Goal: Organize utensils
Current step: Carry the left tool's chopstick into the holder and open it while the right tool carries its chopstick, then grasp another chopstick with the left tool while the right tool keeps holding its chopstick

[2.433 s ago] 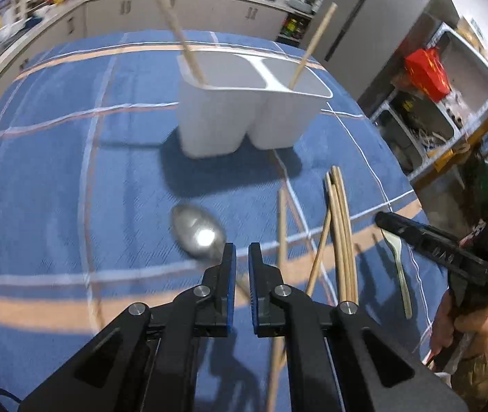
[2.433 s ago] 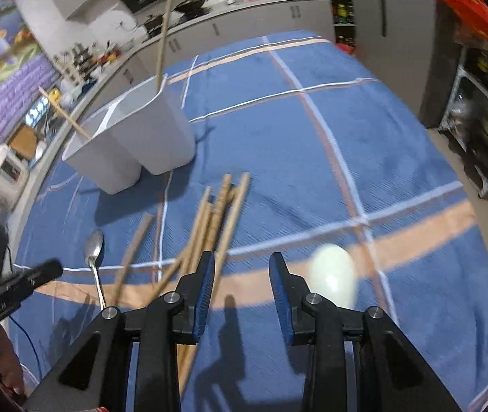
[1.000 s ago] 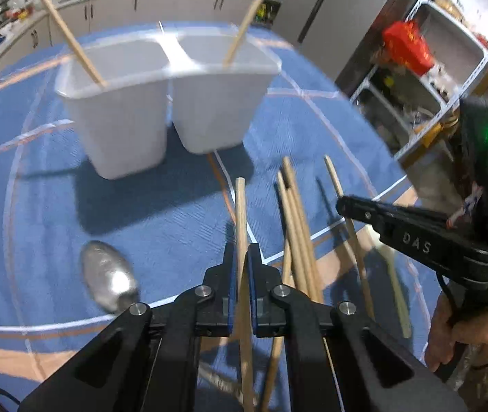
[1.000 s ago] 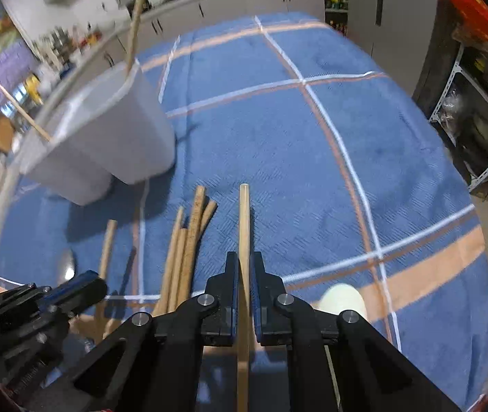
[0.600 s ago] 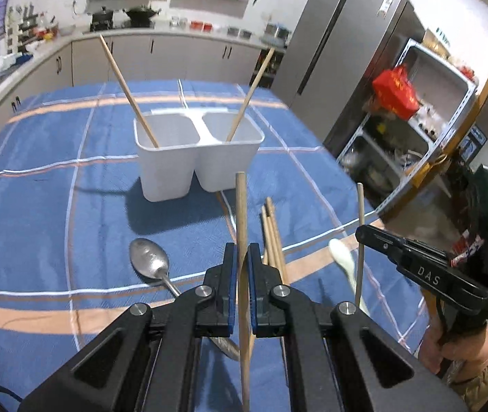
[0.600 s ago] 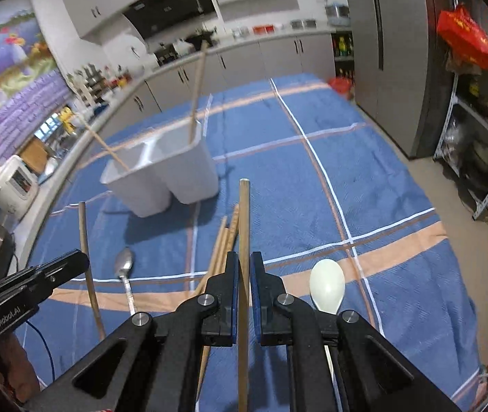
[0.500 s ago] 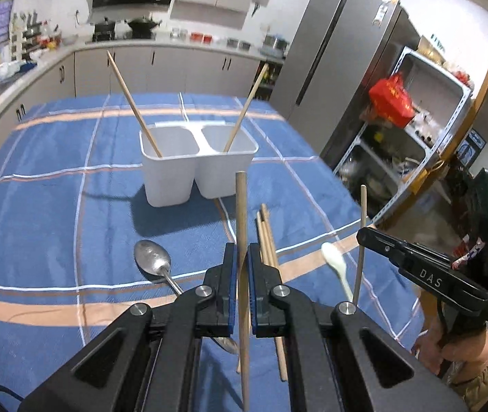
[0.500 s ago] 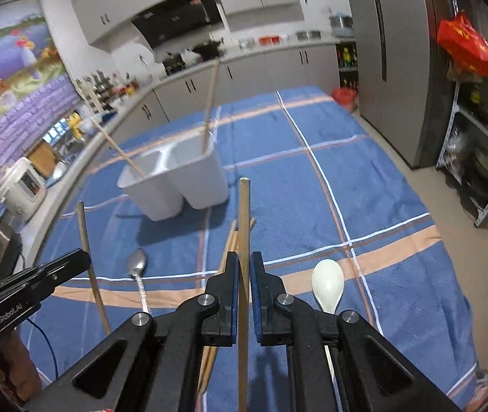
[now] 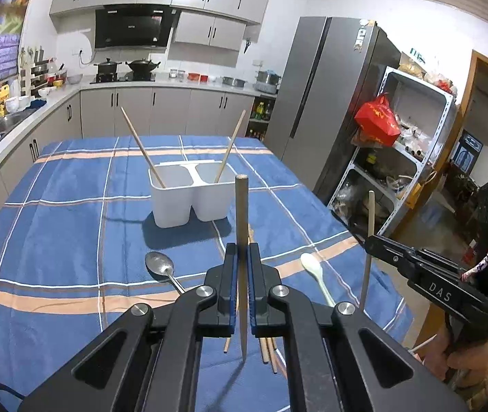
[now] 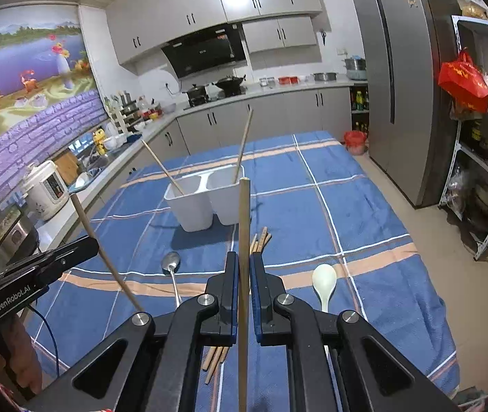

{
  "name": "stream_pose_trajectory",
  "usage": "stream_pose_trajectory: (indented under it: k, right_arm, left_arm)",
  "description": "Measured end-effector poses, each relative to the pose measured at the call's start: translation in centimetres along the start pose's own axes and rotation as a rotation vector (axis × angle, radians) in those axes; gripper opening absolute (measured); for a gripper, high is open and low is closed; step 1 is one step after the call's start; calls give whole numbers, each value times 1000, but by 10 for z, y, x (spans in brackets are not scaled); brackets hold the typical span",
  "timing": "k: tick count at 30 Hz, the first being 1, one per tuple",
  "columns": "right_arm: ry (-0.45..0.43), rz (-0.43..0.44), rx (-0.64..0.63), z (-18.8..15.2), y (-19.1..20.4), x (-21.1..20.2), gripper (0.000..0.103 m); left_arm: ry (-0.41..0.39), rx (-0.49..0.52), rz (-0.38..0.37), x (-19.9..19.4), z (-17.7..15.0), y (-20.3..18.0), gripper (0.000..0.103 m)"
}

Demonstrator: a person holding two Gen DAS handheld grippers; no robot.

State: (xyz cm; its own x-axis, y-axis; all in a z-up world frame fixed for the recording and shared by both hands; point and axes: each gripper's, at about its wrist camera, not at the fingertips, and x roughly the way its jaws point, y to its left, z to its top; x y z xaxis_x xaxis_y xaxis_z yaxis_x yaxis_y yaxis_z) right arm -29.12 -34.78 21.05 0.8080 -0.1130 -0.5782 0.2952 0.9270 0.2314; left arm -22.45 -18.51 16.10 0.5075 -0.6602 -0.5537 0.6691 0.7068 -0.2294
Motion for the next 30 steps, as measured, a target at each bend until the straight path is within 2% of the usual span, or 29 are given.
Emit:
stream_pose_trajectory:
  k: [7, 11, 14, 18, 23, 28, 30]
  right_arm:
    - [-53, 14, -4, 6, 1, -16, 7]
    - [-45, 24, -4, 8, 1, -14, 7]
    - [-8, 26, 9, 6, -3, -2, 7]
    - [83, 32, 49, 2, -16, 32, 7]
    - [216, 28, 87, -8, -34, 89, 7]
    - [312, -3, 92, -22, -42, 133, 7]
    - [334, -13, 90, -25, -45, 143, 7]
  left_arm:
    - [-37, 5, -3, -15, 5, -7, 0]
    - [-34, 9, -1, -15, 7, -8, 0]
    - [9, -18, -2, -2, 7, 0, 0]
    - [103, -105, 18, 35, 5, 29, 0]
    - [217, -253, 106, 88, 2, 91, 0]
    - [298, -350, 90, 134, 6, 119, 7]
    - [333, -323, 95, 156, 14, 114, 20]
